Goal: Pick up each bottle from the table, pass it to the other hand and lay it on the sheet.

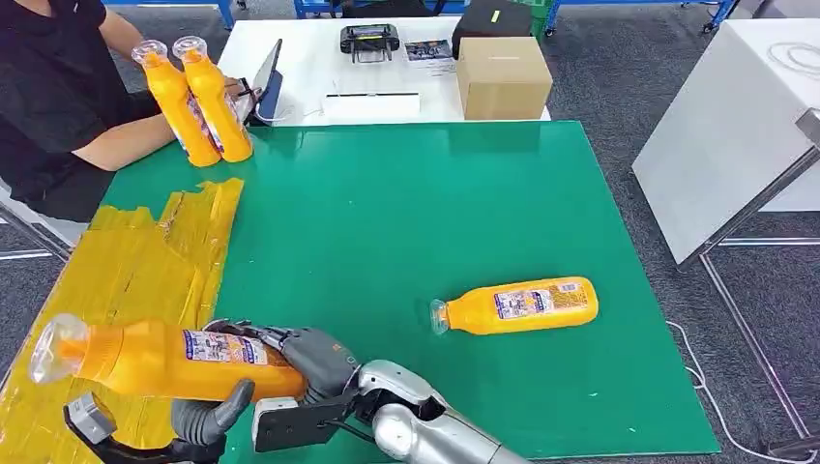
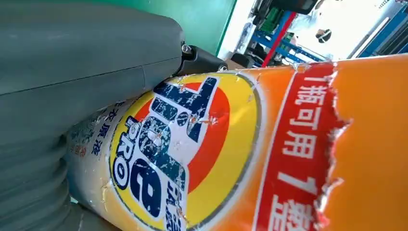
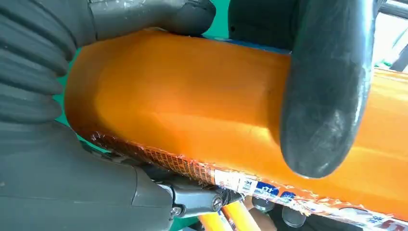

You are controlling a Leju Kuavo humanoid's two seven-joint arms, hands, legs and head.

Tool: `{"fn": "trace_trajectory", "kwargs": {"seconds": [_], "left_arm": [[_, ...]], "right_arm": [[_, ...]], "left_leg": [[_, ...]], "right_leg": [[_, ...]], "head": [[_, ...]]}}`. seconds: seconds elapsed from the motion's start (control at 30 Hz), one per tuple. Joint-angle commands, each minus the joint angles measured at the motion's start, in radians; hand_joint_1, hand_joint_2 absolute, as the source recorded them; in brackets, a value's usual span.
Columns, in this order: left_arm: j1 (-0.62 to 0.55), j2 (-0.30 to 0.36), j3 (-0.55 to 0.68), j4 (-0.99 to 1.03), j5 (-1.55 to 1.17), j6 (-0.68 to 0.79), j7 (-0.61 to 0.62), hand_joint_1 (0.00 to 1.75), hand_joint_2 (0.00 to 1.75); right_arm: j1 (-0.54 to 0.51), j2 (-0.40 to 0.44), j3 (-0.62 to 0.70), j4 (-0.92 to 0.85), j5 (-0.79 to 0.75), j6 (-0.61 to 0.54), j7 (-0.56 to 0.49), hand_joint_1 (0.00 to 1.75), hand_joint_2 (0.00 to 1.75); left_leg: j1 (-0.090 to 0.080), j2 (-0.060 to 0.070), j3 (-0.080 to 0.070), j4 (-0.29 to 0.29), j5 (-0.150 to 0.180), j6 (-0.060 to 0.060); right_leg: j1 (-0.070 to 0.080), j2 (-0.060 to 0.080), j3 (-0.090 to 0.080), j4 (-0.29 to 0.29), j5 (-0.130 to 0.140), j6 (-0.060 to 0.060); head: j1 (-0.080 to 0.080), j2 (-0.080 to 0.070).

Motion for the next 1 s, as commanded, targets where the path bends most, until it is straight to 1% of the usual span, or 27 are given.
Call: {"fn": "trace_trajectory", "kwargs": {"seconds": [0.03, 0.23, 0.27, 0.4, 0.43, 0.47, 0.5, 0.53, 0.73, 0.93, 0.97, 1.0], "left_arm": [[-0.058, -0.007, -0.006, 0.033, -0.002, -0.004, 0.001, 1.75, 1.75], [-0.058, -0.007, -0.006, 0.033, -0.002, -0.004, 0.001, 1.75, 1.75], [-0.058, -0.007, -0.006, 0.033, -0.002, -0.004, 0.001, 1.75, 1.75], [-0.058, -0.007, -0.006, 0.033, -0.002, -0.004, 0.001, 1.75, 1.75], [-0.058, -0.007, -0.006, 0.033, -0.002, -0.004, 0.001, 1.75, 1.75], [-0.058, -0.007, -0.006, 0.033, -0.002, -0.004, 0.001, 1.75, 1.75], [-0.058, -0.007, -0.006, 0.033, -0.002, -0.004, 0.001, 1.75, 1.75], [-0.058, -0.007, -0.006, 0.033, -0.002, -0.004, 0.001, 1.75, 1.75], [-0.058, -0.007, -0.006, 0.033, -0.002, -0.004, 0.001, 1.75, 1.75], [-0.058, -0.007, -0.006, 0.033, -0.002, -0.004, 0.001, 1.75, 1.75], [-0.076, 0.035, 0.1, 0.004, -0.128, 0.121, -0.125, 1.75, 1.75], [-0.159, 0.127, 0.138, 0.124, -0.631, 0.624, -0.159, 1.75, 1.75]], "right_arm": [[-0.006, -0.018, 0.074, 0.076, 0.011, 0.009, 0.004, 1.75, 1.75], [-0.006, -0.018, 0.074, 0.076, 0.011, 0.009, 0.004, 1.75, 1.75], [-0.006, -0.018, 0.074, 0.076, 0.011, 0.009, 0.004, 1.75, 1.75], [-0.006, -0.018, 0.074, 0.076, 0.011, 0.009, 0.004, 1.75, 1.75], [-0.006, -0.018, 0.074, 0.076, 0.011, 0.009, 0.004, 1.75, 1.75], [-0.006, -0.018, 0.074, 0.076, 0.011, 0.009, 0.004, 1.75, 1.75], [-0.006, -0.018, 0.074, 0.076, 0.011, 0.009, 0.004, 1.75, 1.75], [-0.006, -0.018, 0.074, 0.076, 0.011, 0.009, 0.004, 1.75, 1.75], [-0.006, -0.018, 0.074, 0.076, 0.011, 0.009, 0.004, 1.75, 1.75], [-0.006, -0.018, 0.074, 0.076, 0.011, 0.009, 0.004, 1.75, 1.75], [0.031, -0.074, -0.022, 0.002, 0.092, -0.116, 0.112, 0.0, 1.75], [0.048, -0.257, -0.094, -0.192, 0.039, -0.195, 0.093, 0.0, 1.75]], "left_leg": [[0.001, -0.003, 0.002, -0.001, 0.0, 0.0], [0.001, -0.004, 0.003, -0.002, 0.0, 0.0], [0.0, -0.003, 0.002, -0.001, 0.0, 0.0], [0.002, -0.004, 0.005, -0.002, 0.0, 0.0], [0.001, -0.003, 0.002, -0.001, 0.0, 0.0], [0.001, -0.004, 0.003, -0.001, 0.0, 0.0], [0.0, -0.002, 0.002, -0.001, 0.0, 0.0], [0.001, -0.004, 0.003, -0.001, 0.0, 0.0], [0.0, -0.003, 0.002, -0.001, 0.0, 0.0], [0.002, -0.004, 0.003, -0.002, 0.0, 0.0], [0.001, -0.003, 0.003, -0.001, 0.0, 0.0], [0.001, -0.004, 0.003, -0.001, 0.0, 0.0]], "right_leg": [[0.001, -0.003, 0.004, -0.002, 0.0, 0.0], [0.001, -0.003, 0.005, -0.003, 0.0, -0.001], [0.0, -0.002, 0.003, -0.002, 0.0, 0.0], [0.002, -0.003, 0.007, -0.004, 0.0, -0.001], [0.001, -0.002, 0.003, -0.002, 0.0, 0.0], [0.001, -0.003, 0.005, -0.003, 0.0, -0.001], [0.0, -0.002, 0.003, -0.002, 0.0, 0.0], [0.001, -0.003, 0.005, -0.003, 0.0, -0.001], [0.0, -0.002, 0.003, -0.002, 0.0, 0.0], [0.002, -0.003, 0.005, -0.003, 0.0, -0.001], [0.001, -0.003, 0.004, -0.002, 0.0, 0.0], [0.001, -0.003, 0.005, -0.003, 0.0, -0.001]], "head": [[0.0, 0.0], [0.0, 0.0], [0.0, 0.0], [0.0, 0.0], [0.0, 0.0], [0.0, 0.0], [0.0, 0.0], [0.0, 0.0], [0.0, 0.0], [0.0, 0.0], [0.0, 0.0], [0.0, 0.0]]}}
